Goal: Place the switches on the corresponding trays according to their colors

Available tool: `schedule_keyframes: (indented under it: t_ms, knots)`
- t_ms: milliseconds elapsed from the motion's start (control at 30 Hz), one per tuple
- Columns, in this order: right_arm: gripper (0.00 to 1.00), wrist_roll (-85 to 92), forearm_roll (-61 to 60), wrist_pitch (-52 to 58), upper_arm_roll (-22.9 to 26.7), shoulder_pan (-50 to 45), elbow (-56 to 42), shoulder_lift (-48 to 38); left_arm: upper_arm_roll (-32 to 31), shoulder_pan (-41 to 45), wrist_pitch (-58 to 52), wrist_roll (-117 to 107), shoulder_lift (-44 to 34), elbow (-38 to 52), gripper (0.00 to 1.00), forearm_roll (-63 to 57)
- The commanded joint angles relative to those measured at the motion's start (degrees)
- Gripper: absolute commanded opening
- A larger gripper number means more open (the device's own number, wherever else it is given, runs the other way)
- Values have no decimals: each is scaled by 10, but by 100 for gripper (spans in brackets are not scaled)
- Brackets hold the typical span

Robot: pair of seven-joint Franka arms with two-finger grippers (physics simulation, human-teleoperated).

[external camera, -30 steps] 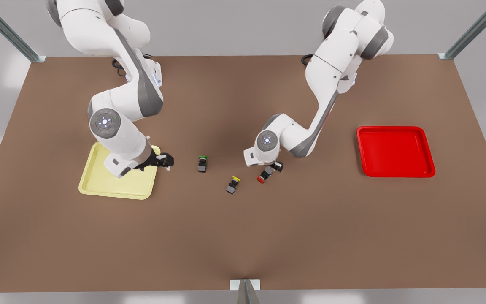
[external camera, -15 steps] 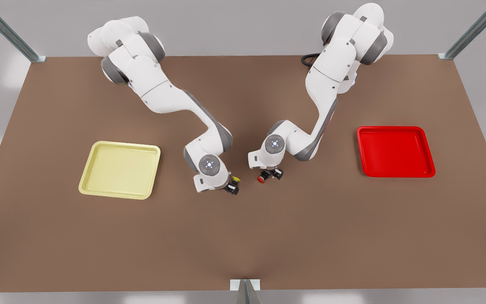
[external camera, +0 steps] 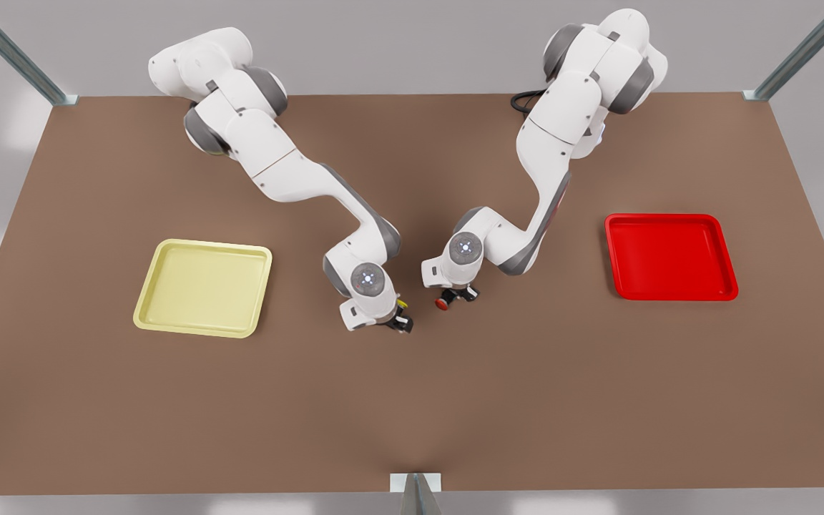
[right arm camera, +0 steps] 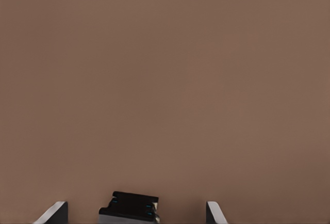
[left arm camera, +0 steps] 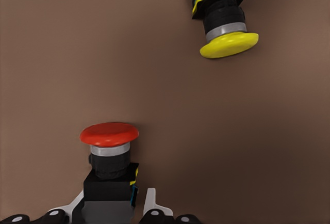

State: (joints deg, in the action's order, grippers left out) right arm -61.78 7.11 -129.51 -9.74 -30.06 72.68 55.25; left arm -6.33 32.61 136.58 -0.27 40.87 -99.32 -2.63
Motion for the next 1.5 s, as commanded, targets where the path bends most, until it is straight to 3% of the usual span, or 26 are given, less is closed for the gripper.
schedule_keyframes:
  t_ms: [0, 133, 233, 267, 500, 667, 800, 867, 933, 967, 1000, 1167, 1233, 1300, 1367, 1467]
  knots:
    - [93, 0, 0, 4, 0, 0, 0, -1, 0, 0, 0, 0, 0, 0, 49, 0]
    - [92, -7, 26, 16, -15, -1, 1, 1, 0, -1, 0, 0, 0, 1, 51, 1]
    - [81, -6, 27, -4, -16, -3, 4, 11, 0, -1, 0, -1, 1, 2, 51, 1]
    - [71, -6, 27, -4, -16, -3, 5, 11, 0, -1, 1, 0, 1, 2, 51, 1]
    - [67, -3, 35, 3, -15, -1, 3, 9, 0, -31, -24, 4, -29, 1, 50, 6]
    - [57, -1, 35, 0, -15, -2, 3, 9, 8, -206, -217, 34, -178, -74, 51, -1]
    - [52, 1, 38, 3, -15, -2, 3, 8, 82, -297, -221, 70, -236, -165, 52, -36]
    - [51, 1, 38, 3, -16, -2, 2, 8, 148, -302, -221, 174, -253, -201, 53, -39]
    - [51, 2, 38, 6, -15, -1, 2, 7, 159, -304, -213, 180, -258, -247, 54, -79]
    - [51, 2, 38, 7, -15, 0, 1, 7, 166, -307, -209, 181, -256, -250, 56, -79]
    - [51, 2, 38, 7, -16, 0, 1, 6, 166, -308, -207, 181, -252, -250, 100, -79]
    - [52, 25, 36, 22, -15, 5, -2, -4, 167, -323, -218, 188, -251, -246, 100, -81]
    - [52, 50, 33, 40, -15, 21, -1, -22, 162, -322, -290, 180, -278, -199, 100, -71]
    - [53, 108, 29, 71, -19, 51, 11, -62, 118, -316, -352, 134, -273, -74, 100, 1]
    - [53, 169, 27, 71, -19, 88, 77, -122, 67, -316, -419, 45, -249, 75, 100, -5]
    - [52, 264, 8, 69, -19, 140, 188, -211, 46, -310, -474, 43, -233, 178, 100, 1]
